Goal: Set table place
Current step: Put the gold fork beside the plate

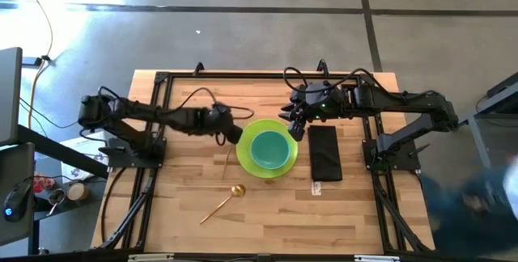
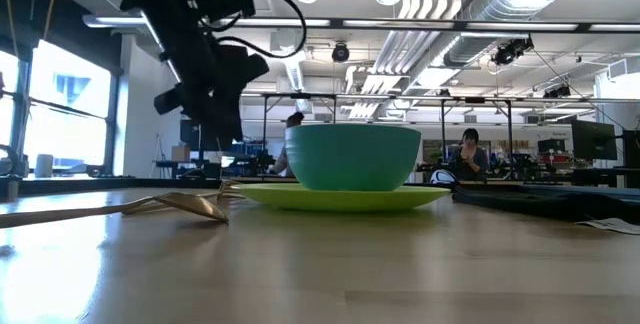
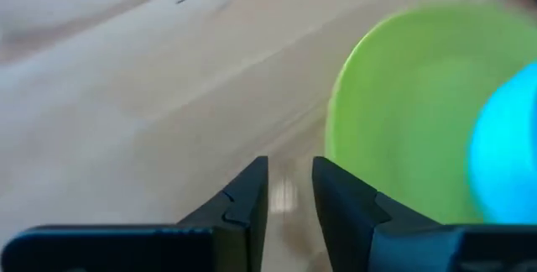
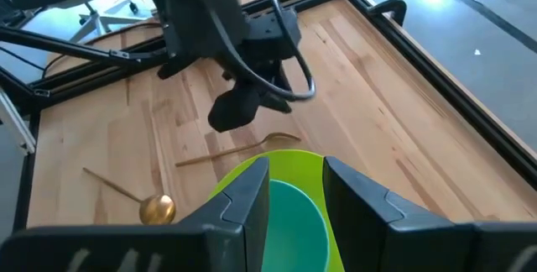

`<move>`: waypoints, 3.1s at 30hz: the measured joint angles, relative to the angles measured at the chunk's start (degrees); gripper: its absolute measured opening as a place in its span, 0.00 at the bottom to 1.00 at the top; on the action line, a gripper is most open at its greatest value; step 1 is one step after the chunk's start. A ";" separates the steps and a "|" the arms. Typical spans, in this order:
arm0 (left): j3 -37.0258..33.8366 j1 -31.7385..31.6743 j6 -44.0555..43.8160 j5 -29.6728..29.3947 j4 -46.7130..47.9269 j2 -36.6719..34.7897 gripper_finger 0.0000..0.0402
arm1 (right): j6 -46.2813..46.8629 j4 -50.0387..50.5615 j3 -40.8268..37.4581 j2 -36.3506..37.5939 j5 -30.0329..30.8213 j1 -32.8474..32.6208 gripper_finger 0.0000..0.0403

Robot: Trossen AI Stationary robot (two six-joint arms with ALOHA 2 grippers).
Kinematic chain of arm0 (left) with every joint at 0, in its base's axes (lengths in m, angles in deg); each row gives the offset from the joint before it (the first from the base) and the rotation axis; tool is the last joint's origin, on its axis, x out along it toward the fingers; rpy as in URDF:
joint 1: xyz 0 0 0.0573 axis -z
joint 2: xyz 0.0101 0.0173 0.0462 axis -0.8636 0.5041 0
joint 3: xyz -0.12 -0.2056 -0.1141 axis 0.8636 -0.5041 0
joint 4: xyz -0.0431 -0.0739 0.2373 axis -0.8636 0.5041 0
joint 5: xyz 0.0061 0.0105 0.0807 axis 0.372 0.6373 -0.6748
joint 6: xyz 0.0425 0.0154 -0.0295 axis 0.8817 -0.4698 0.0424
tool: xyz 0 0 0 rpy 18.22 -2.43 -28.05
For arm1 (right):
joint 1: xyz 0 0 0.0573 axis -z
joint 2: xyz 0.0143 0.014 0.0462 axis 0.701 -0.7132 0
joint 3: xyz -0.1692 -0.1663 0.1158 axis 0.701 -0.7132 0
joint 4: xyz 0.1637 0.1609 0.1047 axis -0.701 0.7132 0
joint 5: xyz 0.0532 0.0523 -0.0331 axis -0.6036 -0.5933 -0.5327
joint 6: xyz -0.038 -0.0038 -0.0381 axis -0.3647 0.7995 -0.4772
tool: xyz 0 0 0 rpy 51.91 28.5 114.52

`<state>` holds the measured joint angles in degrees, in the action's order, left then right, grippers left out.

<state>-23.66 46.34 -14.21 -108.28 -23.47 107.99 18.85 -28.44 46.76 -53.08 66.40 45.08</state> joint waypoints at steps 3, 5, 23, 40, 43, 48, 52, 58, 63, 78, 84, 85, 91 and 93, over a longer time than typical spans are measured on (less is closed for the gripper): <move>3.64 -2.32 7.20 4.27 4.41 2.18 0.24 | 0.02 -0.03 0.00 0.00 0.89 0.00 0.26; 5.01 -3.18 10.19 8.01 4.61 3.34 0.25 | 0.13 -0.01 0.00 0.00 1.39 0.00 0.26; 6.05 -3.48 12.98 18.09 4.73 10.80 0.03 | 2.84 0.43 0.00 -0.02 3.32 0.02 0.26; 6.05 -3.53 11.22 15.74 10.68 14.36 0.00 | 3.56 0.82 0.00 -0.02 3.32 0.02 0.26; 6.05 -3.48 10.43 15.70 11.22 14.24 0.00 | 3.56 0.82 0.00 -0.02 3.30 0.02 0.26; 7.95 -3.48 9.59 14.58 15.00 12.54 0.01 | 3.56 0.82 0.00 -0.02 3.27 0.02 0.26; 11.62 -3.54 8.92 12.47 19.89 11.72 0.01 | 3.56 0.88 0.00 -0.02 3.25 0.02 0.26; 12.41 -3.53 9.64 11.88 21.03 12.48 0.11 | 3.56 1.29 0.00 -0.02 3.25 0.02 0.26; 12.40 -3.55 9.03 9.28 24.31 12.42 0.27 | 3.52 1.28 0.00 -0.02 3.22 0.00 0.26; 12.39 -3.55 5.11 9.26 22.42 13.40 0.47 | 2.91 1.24 0.00 -0.02 3.21 -2.12 0.26; 12.37 -3.55 5.06 10.00 20.99 17.76 0.44 | 2.91 1.23 0.00 -0.02 3.22 -2.26 0.26; 12.37 -3.55 5.07 10.00 20.96 18.42 0.43 | 2.91 1.23 0.00 -0.02 3.21 -2.25 0.26; 12.40 -3.98 5.12 9.77 21.51 20.78 0.41 | 2.91 1.26 0.00 -0.02 3.23 -2.25 0.26; 12.41 -3.93 5.14 9.15 21.32 20.86 0.37 | 2.91 1.28 0.00 -0.02 3.23 -2.25 0.26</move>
<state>-11.24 42.42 -9.07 -99.12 -2.15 128.85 21.75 -27.16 46.76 -53.10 69.63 42.83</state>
